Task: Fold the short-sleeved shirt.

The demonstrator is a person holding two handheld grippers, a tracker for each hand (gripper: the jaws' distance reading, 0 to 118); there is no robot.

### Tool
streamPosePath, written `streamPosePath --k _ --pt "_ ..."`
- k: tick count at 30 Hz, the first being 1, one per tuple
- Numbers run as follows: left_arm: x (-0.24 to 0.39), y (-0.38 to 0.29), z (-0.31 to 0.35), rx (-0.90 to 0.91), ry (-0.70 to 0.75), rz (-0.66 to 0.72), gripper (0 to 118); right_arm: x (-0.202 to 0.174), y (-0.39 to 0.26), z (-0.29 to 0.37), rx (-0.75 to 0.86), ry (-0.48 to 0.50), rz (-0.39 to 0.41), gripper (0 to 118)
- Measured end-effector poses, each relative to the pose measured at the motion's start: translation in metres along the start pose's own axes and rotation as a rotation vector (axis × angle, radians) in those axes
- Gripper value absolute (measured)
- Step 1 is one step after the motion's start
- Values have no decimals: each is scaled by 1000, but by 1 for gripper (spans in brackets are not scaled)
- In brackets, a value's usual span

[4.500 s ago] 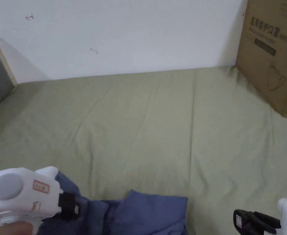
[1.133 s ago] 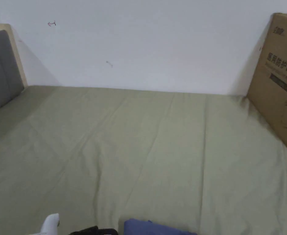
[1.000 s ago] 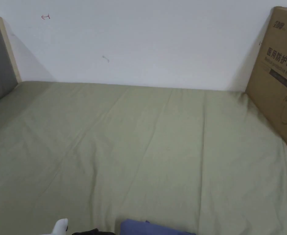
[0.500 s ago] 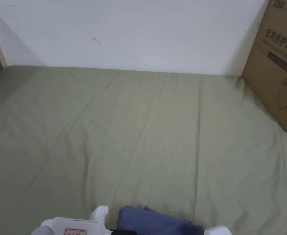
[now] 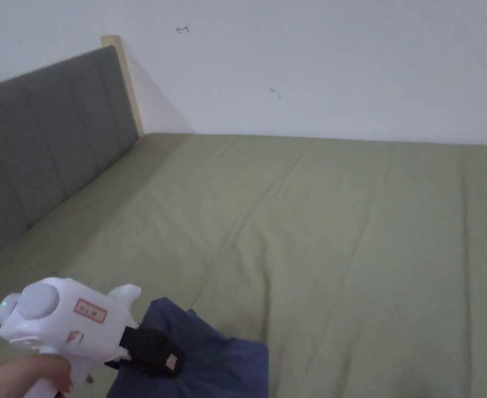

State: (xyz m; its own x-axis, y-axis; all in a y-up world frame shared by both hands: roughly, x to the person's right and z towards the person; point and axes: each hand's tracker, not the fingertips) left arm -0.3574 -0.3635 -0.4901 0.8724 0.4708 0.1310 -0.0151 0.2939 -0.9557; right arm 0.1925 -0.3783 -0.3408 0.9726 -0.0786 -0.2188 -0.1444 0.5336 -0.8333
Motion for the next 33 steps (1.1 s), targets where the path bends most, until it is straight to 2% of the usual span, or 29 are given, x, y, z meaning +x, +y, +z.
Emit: streamPosePath --k 3,5,6,7,8,9,10,11,14,17,19,22,23,24,25,26,28,33 --pt "-29 15 39 -26 275 -66 17 -10 0 1 -7 3 25 0" --pt "-62 28 51 -47 426 -62 17 -15 1 -2 -11 12 24 0" --pt "-74 31 52 -63 485 -63 22 -15 2 -3 -14 20 12 0" --pt "-81 33 53 -54 547 -75 35 -15 2 -4 -15 25 -7 0" --pt "-87 34 54 -55 613 -91 60 -15 3 -6 -15 24 -25 0" --pt "-90 31 57 -64 667 -101 96 -14 3 -7 -17 20 -36 0" --pt "-93 30 59 -73 703 -114 113 -13 4 -8 -21 12 -40 0" --pt "-95 27 65 -63 706 -111 116 -13 5 -8 -24 -1 -39 0" --pt "-89 20 84 47 654 -77 116 -11 6 -1 -1 -23 -35 0" --pt "-54 5 90 196 582 -87 116 -9 6 10 31 -35 -43 0" --pt "-17 -10 87 335 570 -71 106 -8 6 17 46 -37 -48 0" --pt "31 -40 66 520 416 -69 93 -8 6 31 67 -35 -50 0" --pt "54 -51 52 504 350 -94 69 -8 5 36 76 -34 -50 0" --pt "78 -61 38 489 335 -135 23 -8 4 42 86 -30 -50 0" --pt "102 -72 24 483 328 -170 0 -8 4 48 94 -28 -51 0" --pt "126 -85 15 510 291 -202 0 -8 3 55 105 -24 -54 0" --pt "166 -103 6 545 123 -222 0 -7 1 69 116 -29 -60 0" --pt "265 -143 7 771 89 -329 0 5 -6 113 264 -23 -152 0"
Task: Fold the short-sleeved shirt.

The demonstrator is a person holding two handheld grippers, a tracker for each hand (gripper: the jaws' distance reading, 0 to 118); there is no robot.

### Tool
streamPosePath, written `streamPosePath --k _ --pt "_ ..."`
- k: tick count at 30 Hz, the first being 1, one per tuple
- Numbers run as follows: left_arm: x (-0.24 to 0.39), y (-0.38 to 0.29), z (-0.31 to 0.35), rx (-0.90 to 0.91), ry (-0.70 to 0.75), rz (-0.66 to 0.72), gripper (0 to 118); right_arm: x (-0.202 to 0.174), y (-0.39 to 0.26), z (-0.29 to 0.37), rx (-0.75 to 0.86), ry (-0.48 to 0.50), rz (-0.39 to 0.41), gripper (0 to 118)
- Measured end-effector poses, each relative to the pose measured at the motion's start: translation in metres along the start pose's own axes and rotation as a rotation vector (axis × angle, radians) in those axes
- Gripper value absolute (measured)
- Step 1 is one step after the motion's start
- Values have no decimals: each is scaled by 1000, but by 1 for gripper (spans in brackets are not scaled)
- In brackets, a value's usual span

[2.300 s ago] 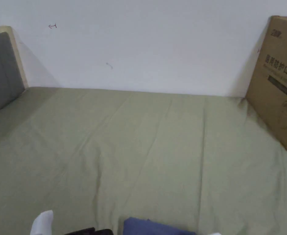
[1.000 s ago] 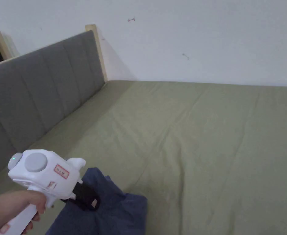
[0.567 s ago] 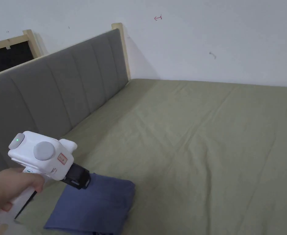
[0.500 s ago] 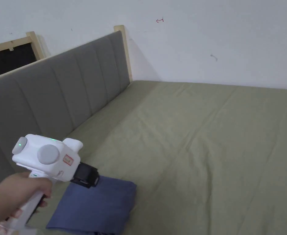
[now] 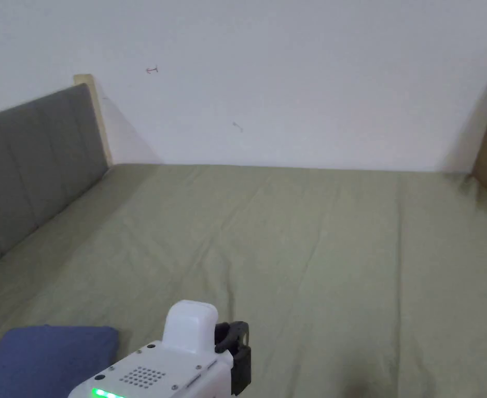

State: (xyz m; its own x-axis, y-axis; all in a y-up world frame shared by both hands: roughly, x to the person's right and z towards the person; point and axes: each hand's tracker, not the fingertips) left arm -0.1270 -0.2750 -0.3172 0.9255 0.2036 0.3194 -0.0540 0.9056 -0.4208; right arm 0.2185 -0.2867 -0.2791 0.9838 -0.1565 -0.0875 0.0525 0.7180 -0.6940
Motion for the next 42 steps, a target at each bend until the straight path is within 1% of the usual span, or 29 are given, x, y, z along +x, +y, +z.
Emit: streamPosePath --k 3,4,6,8,11,13,15,17,18,19,20,21,23,24,27,28,29,30,31,32,33,34,35,36,39,42 --pt "29 14 11 41 -18 49 0 1 8 39 202 -10 -22 0" --pt "41 21 14 79 -30 64 0 1 12 55 300 -26 -31 0" --pt "53 31 32 202 20 4 0 1 19 79 457 -57 -22 0" --pt "66 37 54 386 49 -25 0 1 23 98 621 -118 17 0" --pt "79 41 77 510 157 -87 0 -1 13 119 866 -182 34 0" --pt "87 36 85 558 206 -138 0 0 7 123 937 -194 45 0" --pt "88 25 89 585 239 -174 0 -2 6 113 909 -228 75 0" --pt "86 13 80 580 261 -177 0 3 1 98 852 -242 89 0" --pt "82 9 73 575 257 -169 0 8 -3 90 842 -237 80 0" --pt "81 8 66 514 283 -159 0 12 -4 82 823 -256 68 0" --pt "82 9 60 478 316 -152 0 14 -5 79 791 -302 56 0" --pt "82 9 58 477 317 -151 0 15 -6 80 779 -318 46 0" --pt "84 6 61 497 307 -148 0 17 -9 87 785 -287 27 0" --pt "86 5 62 505 313 -154 0 16 -10 88 788 -279 35 0" --pt "90 7 59 500 314 -177 0 12 -9 92 790 -278 97 0" --pt "91 7 59 493 304 -182 3 11 -8 94 792 -274 102 2" --pt "91 8 59 487 292 -181 15 10 -7 96 794 -269 107 10" --pt "91 9 59 482 283 -182 43 9 -5 97 795 -261 109 26" --pt "90 11 58 472 266 -181 68 9 -4 98 795 -256 110 43" --pt "90 12 60 465 249 -177 88 7 -1 98 793 -259 109 67" --pt "91 11 60 465 250 -177 108 6 1 96 788 -268 109 104" --pt "91 11 60 468 258 -179 115 7 2 94 787 -269 108 118" --pt "92 10 60 477 272 -184 118 6 -2 97 817 -279 132 117" --pt "93 10 62 484 282 -189 118 4 0 97 825 -301 120 118" --pt "93 10 62 485 308 -200 118 -2 3 97 815 -302 139 118" --pt "92 11 63 476 294 -203 118 -6 5 97 807 -288 139 118"
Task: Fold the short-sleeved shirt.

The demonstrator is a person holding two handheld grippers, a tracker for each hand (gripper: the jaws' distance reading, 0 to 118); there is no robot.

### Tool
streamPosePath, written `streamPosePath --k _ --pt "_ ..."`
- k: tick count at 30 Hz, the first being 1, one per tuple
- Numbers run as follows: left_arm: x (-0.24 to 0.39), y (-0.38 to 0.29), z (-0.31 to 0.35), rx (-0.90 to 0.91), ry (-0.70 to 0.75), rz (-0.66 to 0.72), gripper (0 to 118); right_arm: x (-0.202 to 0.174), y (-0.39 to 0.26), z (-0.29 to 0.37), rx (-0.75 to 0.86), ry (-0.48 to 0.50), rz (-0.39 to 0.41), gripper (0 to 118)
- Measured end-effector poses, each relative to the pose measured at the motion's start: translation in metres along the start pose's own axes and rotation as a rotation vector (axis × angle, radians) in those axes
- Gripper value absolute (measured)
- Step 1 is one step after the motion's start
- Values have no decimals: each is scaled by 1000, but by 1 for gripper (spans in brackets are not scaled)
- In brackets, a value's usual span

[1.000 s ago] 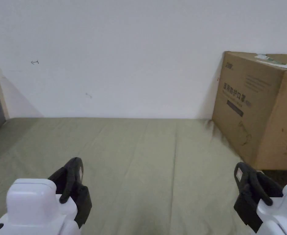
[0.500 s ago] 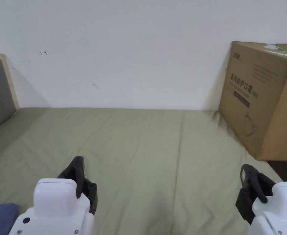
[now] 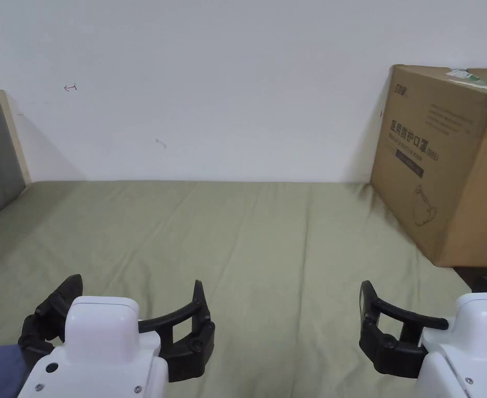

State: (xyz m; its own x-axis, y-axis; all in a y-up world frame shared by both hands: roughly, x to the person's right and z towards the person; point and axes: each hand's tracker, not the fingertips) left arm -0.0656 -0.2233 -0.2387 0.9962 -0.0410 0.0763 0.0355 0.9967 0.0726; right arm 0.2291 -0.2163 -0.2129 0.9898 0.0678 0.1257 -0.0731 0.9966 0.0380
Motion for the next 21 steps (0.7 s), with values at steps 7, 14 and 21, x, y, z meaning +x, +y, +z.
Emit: streamPosePath --k 7,14,21 --pt "1 7 5 12 -15 -36 118 -2 -4 -1 -23 -5 -15 118" --pt "-9 5 5 -9 -22 22 118 -4 -6 1 -36 -10 0 118" --pt "-23 3 -1 -79 -100 183 118 -8 -7 1 -50 -4 17 118"
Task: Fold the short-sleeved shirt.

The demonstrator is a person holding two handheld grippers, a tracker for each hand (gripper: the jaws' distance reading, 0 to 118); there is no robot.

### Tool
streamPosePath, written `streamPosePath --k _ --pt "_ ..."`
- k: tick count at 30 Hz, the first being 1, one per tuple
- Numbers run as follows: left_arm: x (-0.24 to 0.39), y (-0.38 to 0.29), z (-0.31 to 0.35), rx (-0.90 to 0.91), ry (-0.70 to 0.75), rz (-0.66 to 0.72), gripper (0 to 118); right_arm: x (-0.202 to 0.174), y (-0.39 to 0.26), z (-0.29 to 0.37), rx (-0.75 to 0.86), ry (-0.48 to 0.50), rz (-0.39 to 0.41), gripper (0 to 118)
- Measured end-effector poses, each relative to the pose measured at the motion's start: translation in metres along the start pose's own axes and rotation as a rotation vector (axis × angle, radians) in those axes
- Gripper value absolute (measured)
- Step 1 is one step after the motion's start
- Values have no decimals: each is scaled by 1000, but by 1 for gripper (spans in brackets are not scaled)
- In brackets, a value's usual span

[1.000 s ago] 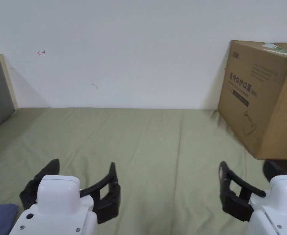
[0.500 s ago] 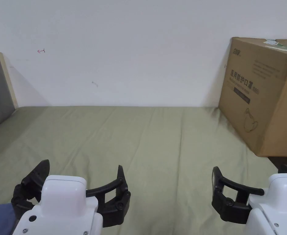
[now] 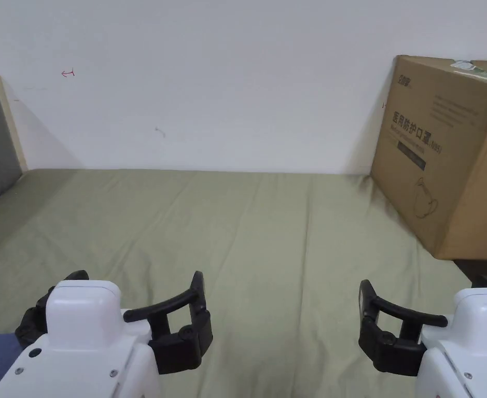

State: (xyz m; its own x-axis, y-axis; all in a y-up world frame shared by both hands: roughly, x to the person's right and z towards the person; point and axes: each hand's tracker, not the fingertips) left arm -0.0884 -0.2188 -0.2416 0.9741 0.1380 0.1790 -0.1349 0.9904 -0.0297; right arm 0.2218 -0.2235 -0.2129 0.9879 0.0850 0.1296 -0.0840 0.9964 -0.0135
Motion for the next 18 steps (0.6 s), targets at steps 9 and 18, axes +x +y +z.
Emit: streamPosePath --k 9,18 --pt "-2 3 -6 -41 96 21 118 -5 -3 -4 -25 14 9 118" --pt "7 9 -10 -80 100 -7 117 -8 -7 -5 -48 26 16 118"
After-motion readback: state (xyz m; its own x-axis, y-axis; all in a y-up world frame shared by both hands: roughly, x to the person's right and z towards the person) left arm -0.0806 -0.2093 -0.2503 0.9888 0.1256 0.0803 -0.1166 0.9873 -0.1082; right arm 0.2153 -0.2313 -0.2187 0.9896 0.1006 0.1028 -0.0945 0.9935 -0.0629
